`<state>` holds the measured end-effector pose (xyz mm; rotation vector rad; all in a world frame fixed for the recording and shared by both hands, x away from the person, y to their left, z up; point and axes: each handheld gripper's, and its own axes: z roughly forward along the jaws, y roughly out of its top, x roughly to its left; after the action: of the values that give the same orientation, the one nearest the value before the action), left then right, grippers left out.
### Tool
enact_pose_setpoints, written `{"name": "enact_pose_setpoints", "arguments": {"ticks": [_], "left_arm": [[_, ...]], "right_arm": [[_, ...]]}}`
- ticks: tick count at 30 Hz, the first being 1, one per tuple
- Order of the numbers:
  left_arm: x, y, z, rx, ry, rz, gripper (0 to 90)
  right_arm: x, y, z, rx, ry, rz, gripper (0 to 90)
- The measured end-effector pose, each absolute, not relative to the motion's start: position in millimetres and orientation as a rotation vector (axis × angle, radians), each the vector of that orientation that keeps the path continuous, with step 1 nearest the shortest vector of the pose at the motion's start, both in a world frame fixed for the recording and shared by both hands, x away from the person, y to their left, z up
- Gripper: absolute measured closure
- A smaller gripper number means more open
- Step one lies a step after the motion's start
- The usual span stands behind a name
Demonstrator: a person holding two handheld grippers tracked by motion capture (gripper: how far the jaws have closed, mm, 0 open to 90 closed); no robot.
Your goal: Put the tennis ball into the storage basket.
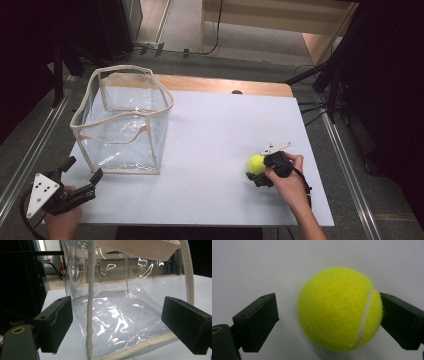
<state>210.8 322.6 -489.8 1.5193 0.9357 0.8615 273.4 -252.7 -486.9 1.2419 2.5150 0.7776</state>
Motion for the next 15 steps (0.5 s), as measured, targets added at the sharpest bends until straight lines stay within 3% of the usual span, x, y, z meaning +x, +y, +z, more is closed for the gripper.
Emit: {"name": "enact_pose_setpoints", "arguments": {"ticks": [12, 15], "left_arm": [[210.8, 322.3, -489.9, 1.523, 0.929, 0.867, 10.4], [210.8, 322.3, -489.9, 1.525, 0.930, 0.867, 10.4]], "right_arm": [[278.3, -253.3, -491.0, 1.291, 2.484, 0.736, 13.8], [278.5, -254.8, -490.5, 1.307, 2.462, 0.718, 22.3]]}}
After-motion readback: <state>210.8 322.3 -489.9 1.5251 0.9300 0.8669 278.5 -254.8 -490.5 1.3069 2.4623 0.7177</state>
